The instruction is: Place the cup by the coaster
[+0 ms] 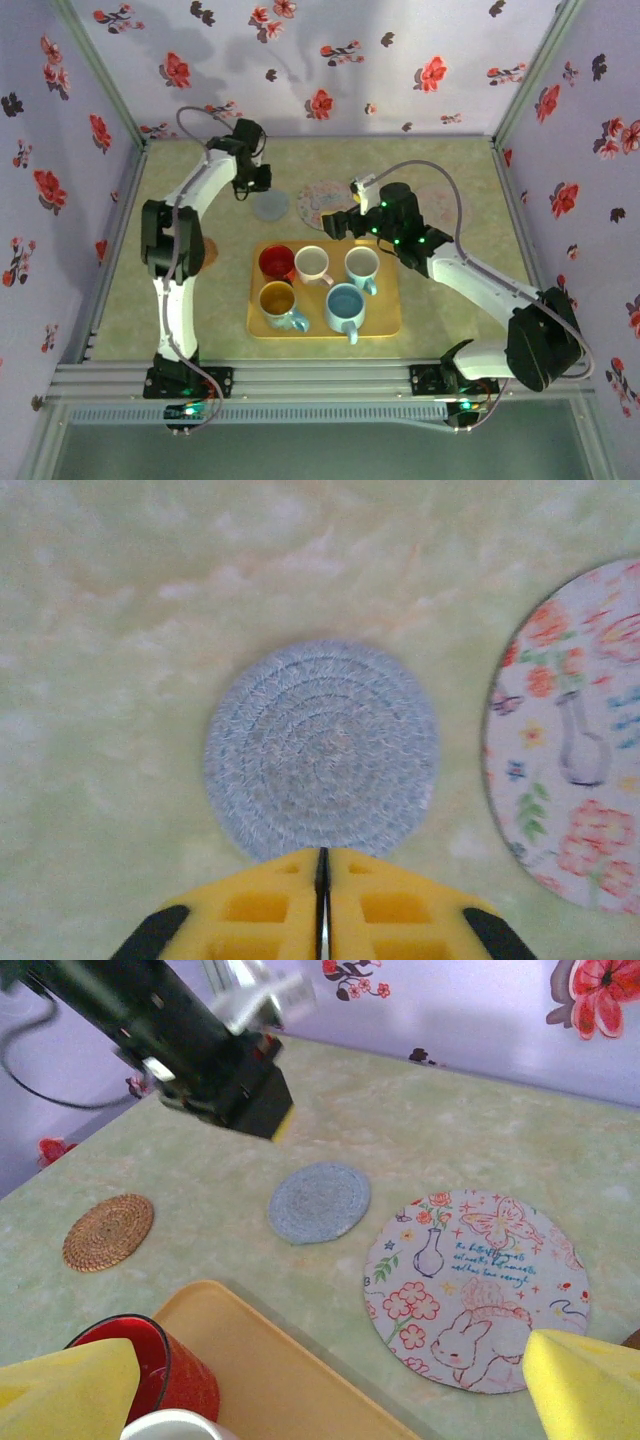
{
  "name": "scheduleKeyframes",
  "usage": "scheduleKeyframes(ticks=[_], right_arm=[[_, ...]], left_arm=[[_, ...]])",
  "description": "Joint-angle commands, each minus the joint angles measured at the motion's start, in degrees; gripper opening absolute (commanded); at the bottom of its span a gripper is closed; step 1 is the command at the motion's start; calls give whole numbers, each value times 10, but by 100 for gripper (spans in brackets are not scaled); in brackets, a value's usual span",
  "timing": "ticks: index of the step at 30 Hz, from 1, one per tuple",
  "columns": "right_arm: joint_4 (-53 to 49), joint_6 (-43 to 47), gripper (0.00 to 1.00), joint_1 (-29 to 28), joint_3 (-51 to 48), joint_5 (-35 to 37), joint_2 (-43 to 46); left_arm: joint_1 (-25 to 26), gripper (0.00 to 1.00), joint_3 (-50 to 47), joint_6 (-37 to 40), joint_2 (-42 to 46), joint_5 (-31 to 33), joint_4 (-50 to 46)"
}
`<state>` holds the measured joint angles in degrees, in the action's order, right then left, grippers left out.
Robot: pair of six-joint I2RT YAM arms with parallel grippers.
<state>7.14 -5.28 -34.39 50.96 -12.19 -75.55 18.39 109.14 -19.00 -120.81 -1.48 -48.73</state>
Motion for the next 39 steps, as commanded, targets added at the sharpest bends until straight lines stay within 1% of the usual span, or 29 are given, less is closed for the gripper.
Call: scheduleKeyframes(ticks=[1, 3, 4, 11, 18, 21, 22, 26, 30, 34, 39], right_arm=[[-11, 18, 100, 2, -3, 1, 21], [-17, 24, 100, 2, -2, -10, 28], [-22, 28, 100, 2, -1, -17, 30], [-70, 61, 100, 2, 13, -79, 41], [-101, 85, 100, -7, 30, -118, 33], [-105, 87, 100, -15, 31, -128, 27], [-105, 87, 100, -17, 32, -131, 24], [-109, 87, 100, -29, 37, -140, 8], [-111, 85, 100, -39, 47, -149, -12], [-110, 83, 100, -45, 58, -151, -33], [-107, 78, 100, -48, 69, -145, -52]], left_arm=[[4, 6, 0, -1, 70, 28, -32], [3, 1, -23, -5, 103, 39, -34], [4, 0, -35, -7, 117, 45, -35], [-13, 0, -168, -49, 235, 76, -53], [-60, 0, -342, -105, 346, 86, -44], [-79, 0, -400, -119, 376, 86, -41], [-84, 0, -414, -121, 382, 84, -27], [-107, 0, -465, -124, 386, 83, -10], [-133, 0, -497, -133, 367, 85, 18], [-157, 0, -505, -119, 329, 90, 41], [-170, 0, -489, -96, 270, 94, 64]])
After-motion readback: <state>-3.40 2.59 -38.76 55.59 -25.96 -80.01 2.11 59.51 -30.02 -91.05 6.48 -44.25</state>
